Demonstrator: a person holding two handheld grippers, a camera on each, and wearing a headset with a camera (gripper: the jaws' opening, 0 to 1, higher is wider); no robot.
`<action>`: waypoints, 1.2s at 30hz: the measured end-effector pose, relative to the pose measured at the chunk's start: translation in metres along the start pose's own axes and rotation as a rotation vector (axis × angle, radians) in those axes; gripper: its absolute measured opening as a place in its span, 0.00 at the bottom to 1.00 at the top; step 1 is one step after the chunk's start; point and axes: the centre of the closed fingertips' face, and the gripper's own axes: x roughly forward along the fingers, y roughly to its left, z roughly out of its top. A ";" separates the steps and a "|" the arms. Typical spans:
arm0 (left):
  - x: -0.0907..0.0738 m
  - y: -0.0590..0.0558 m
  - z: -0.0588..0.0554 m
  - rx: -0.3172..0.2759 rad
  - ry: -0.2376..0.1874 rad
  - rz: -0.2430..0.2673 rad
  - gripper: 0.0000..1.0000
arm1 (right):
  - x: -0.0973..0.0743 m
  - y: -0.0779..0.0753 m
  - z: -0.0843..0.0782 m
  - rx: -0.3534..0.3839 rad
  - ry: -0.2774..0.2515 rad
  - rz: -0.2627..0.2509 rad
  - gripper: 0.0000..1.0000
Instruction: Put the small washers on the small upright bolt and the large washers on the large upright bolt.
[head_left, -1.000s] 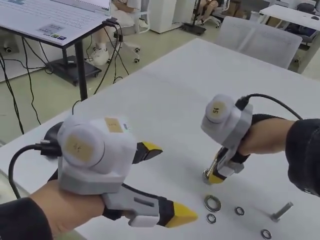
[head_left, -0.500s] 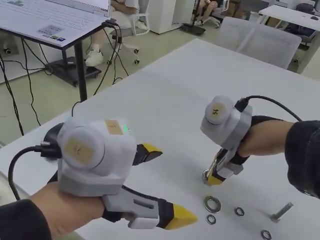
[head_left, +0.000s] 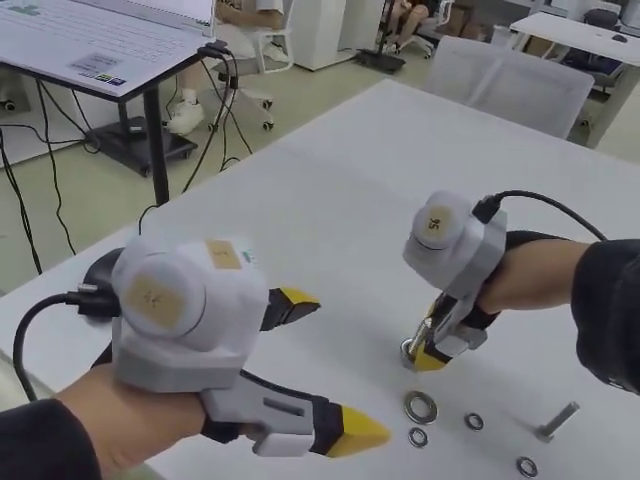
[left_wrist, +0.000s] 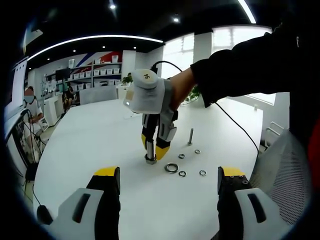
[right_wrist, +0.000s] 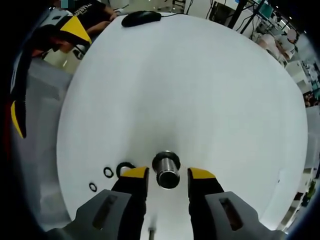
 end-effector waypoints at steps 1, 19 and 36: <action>0.000 0.000 0.000 0.000 -0.001 -0.001 0.80 | -0.001 0.000 -0.001 0.001 -0.001 -0.002 0.33; 0.000 -0.002 0.002 0.006 0.000 -0.007 0.80 | -0.022 0.004 -0.017 0.027 -0.016 -0.037 0.34; -0.001 -0.003 0.002 0.014 0.000 -0.012 0.79 | -0.022 0.029 -0.023 0.041 -0.027 -0.033 0.34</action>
